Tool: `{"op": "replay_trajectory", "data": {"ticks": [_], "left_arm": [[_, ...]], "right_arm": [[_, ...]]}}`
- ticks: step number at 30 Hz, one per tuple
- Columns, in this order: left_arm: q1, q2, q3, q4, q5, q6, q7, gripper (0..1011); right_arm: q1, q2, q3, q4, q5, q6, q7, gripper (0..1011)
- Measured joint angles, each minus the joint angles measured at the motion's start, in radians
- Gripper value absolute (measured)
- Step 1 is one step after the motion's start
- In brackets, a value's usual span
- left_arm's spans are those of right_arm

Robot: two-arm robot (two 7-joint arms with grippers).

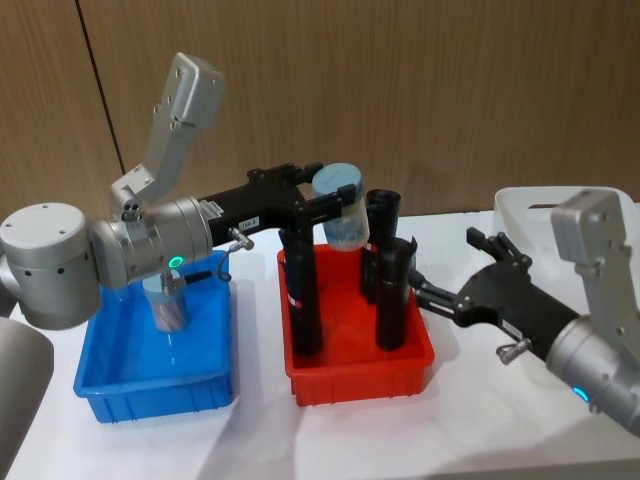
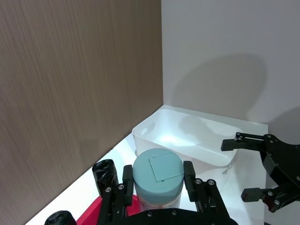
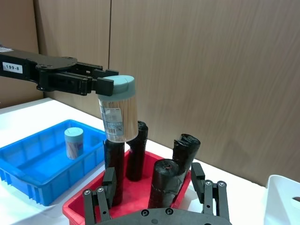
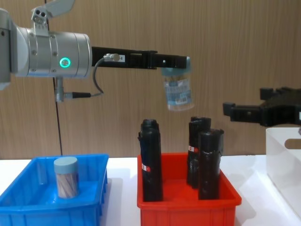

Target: Pick the cotton swabs from the blue box and place them into the white box.

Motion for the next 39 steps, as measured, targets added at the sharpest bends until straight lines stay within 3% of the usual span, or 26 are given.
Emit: {"op": "replay_trajectory", "data": {"ticks": [21, 39], "left_arm": [[-0.001, 0.000, 0.000, 0.001, 0.000, 0.000, -0.001, 643], [-0.001, 0.000, 0.000, 0.001, 0.000, 0.000, -0.001, 643]], "right_arm": [[0.146, -0.056, -0.015, 0.114, 0.016, 0.119, 0.126, 1002], [0.229, -0.096, -0.038, 0.200, -0.003, 0.126, 0.184, 1002]]}}
